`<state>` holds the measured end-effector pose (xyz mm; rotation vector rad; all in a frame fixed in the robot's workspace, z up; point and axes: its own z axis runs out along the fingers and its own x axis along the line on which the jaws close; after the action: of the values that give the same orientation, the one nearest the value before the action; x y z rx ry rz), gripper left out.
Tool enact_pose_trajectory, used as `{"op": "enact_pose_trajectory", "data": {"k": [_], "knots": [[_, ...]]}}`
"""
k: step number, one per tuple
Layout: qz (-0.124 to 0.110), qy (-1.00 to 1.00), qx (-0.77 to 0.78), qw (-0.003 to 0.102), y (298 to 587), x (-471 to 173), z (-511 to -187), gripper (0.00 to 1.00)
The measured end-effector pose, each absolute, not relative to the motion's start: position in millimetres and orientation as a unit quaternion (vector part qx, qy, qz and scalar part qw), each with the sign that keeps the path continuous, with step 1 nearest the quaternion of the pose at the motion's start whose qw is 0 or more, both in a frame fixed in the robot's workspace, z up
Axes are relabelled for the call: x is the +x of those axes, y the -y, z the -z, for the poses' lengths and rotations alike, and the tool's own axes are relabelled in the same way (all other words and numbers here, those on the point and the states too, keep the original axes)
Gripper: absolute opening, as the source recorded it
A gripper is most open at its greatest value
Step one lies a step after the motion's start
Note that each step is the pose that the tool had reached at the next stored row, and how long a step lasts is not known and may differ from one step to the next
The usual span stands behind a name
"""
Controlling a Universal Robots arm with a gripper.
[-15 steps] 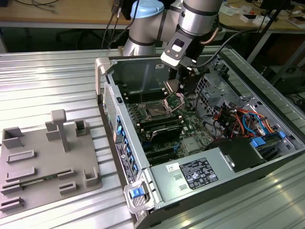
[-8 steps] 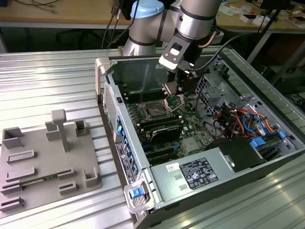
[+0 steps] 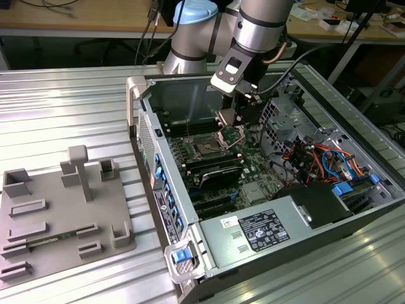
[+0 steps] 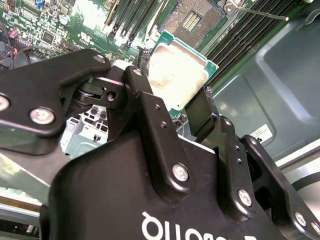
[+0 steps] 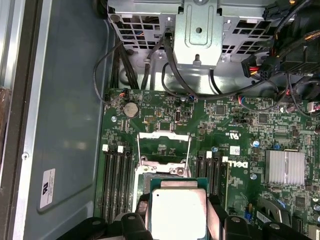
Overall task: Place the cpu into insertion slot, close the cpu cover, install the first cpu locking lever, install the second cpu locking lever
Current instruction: 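Place the cpu into insertion slot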
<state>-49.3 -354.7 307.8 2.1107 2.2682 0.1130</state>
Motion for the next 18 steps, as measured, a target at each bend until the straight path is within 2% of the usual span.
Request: {"op": "enact_pose_trajectory", "data": {"k": [13, 18], "knots": [[-0.035, -0.728, 0.685, 0.022, 346, -68, -280, 0.55], [-0.028, -0.727, 0.685, 0.029, 341, -72, -274, 0.55]]}}
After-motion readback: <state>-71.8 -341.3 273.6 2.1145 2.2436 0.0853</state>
